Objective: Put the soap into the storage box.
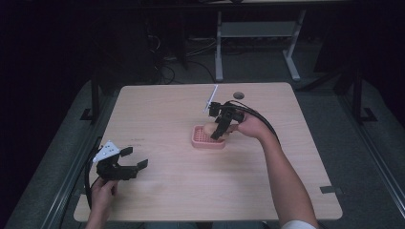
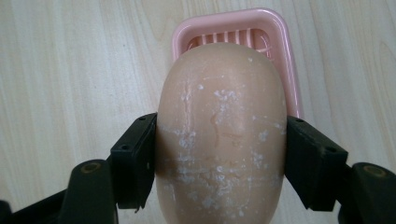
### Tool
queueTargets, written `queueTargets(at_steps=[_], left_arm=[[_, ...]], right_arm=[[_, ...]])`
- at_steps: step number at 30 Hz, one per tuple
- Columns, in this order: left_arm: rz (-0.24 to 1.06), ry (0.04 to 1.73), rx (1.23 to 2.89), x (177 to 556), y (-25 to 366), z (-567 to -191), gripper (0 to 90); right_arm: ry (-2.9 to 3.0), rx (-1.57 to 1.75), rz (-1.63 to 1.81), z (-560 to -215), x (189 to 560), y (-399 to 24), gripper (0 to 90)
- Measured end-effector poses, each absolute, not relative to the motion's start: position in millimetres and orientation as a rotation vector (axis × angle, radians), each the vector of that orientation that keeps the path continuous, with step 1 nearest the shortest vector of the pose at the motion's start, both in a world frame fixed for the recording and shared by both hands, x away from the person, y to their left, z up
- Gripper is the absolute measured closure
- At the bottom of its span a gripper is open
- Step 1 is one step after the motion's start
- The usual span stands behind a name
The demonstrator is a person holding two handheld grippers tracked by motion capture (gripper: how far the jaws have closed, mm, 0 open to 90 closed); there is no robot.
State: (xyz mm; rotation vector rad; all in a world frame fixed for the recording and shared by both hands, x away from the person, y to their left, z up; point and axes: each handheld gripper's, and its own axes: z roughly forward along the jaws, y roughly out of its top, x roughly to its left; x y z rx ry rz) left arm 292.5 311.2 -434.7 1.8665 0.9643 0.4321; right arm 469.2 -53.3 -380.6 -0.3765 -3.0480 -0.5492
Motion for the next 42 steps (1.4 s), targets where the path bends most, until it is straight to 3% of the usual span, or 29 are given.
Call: queueTargets(at_steps=[14,42], left_arm=[[0.424,0.972,1.864,292,312,-435,14.3],[0.424,0.974,1.860,293,312,-435,14.3]], right_arm=[[-3.049,-0.333,-0.523,-386,481,-30,31.7],[-3.014,-0.354,-0.465,-413,492,-23,31.6]])
